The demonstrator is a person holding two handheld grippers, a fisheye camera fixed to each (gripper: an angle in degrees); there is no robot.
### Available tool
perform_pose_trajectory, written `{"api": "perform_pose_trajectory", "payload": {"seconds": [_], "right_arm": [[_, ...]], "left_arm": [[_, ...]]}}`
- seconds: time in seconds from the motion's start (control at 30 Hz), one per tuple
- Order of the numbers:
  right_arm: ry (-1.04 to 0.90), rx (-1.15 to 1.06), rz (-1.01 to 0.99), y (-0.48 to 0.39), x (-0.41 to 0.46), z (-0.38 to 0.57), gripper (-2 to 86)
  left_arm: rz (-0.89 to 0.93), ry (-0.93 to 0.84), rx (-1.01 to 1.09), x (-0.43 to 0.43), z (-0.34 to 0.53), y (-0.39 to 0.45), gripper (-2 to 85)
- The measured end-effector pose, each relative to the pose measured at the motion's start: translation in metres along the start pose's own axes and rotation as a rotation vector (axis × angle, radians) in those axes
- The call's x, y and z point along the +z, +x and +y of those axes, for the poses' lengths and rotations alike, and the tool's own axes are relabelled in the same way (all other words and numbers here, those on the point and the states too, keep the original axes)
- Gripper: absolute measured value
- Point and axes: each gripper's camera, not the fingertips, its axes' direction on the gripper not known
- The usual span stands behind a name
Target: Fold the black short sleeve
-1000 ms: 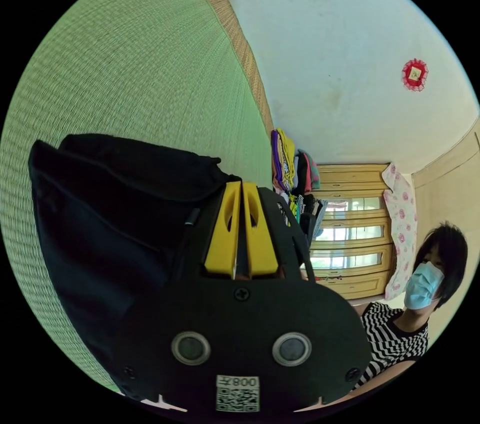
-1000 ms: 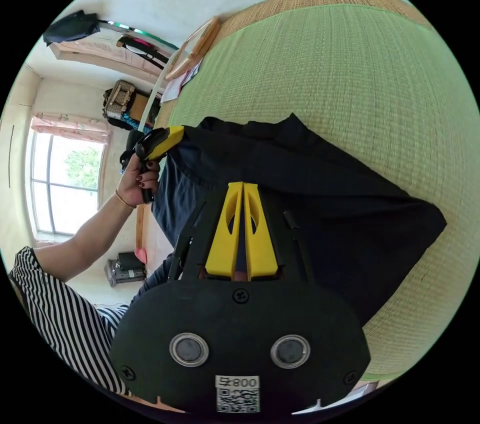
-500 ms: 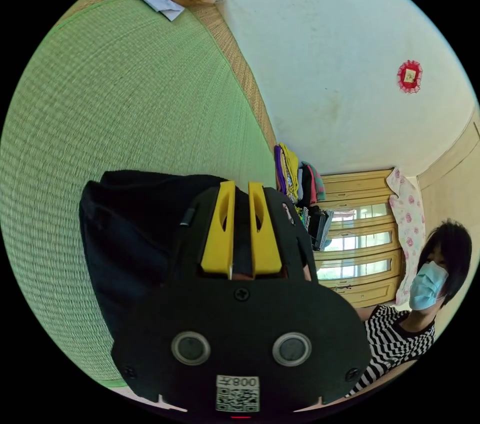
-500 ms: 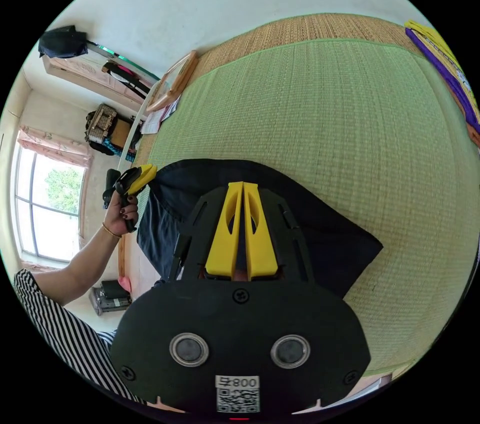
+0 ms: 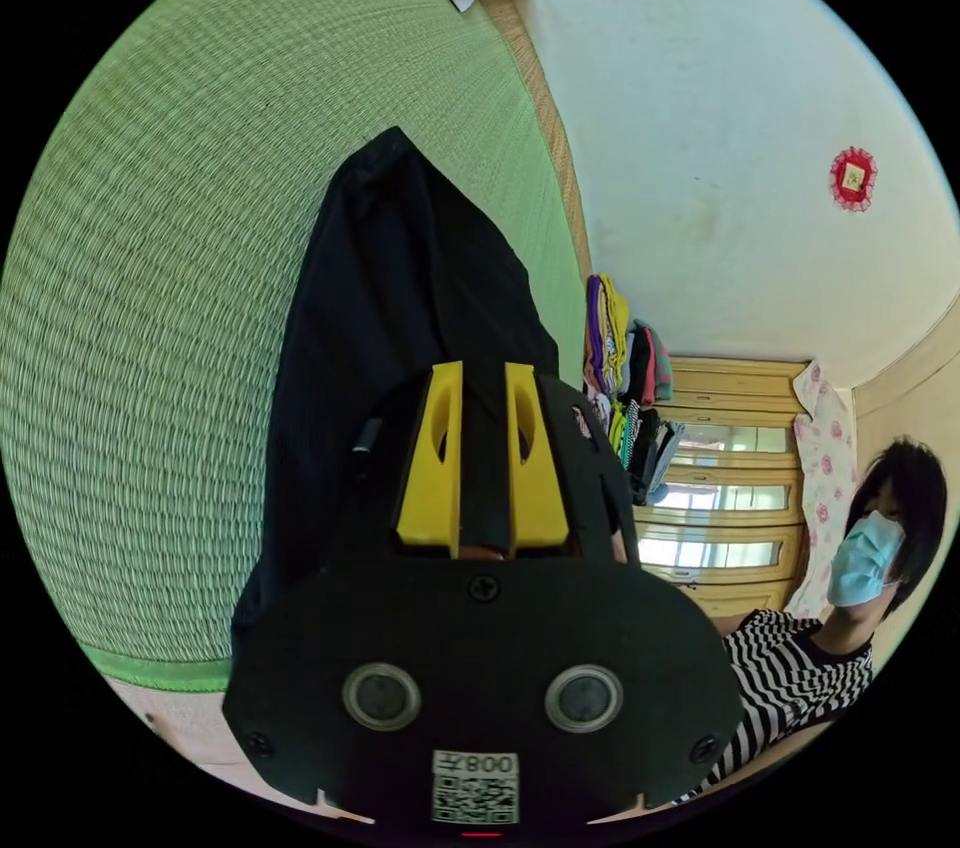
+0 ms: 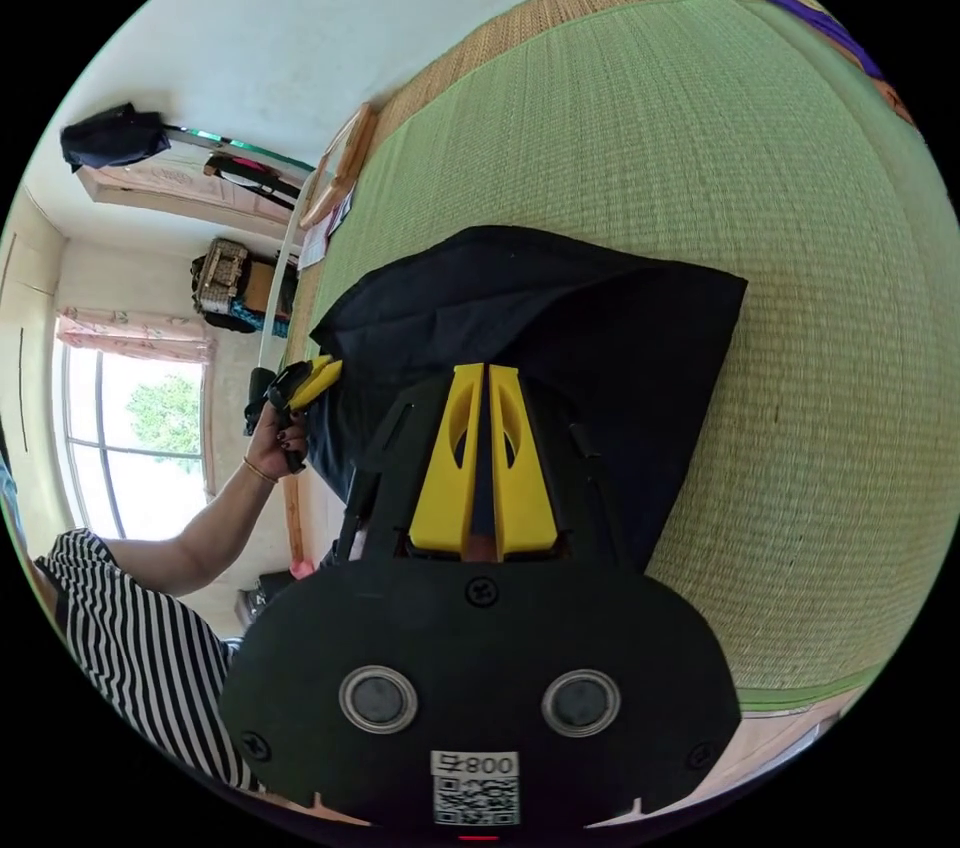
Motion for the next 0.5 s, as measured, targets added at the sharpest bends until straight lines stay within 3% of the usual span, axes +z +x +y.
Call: {"api": "perform_pose_trajectory", "payload": {"seconds": [0.5], "right_arm": [[0.031,0.054,-0.117,0.039,-0.013,-0.013,0.7]], "left_arm": [[0.01,0.008,0.002,-0.007,-0.013,0.0,0.1]]}}
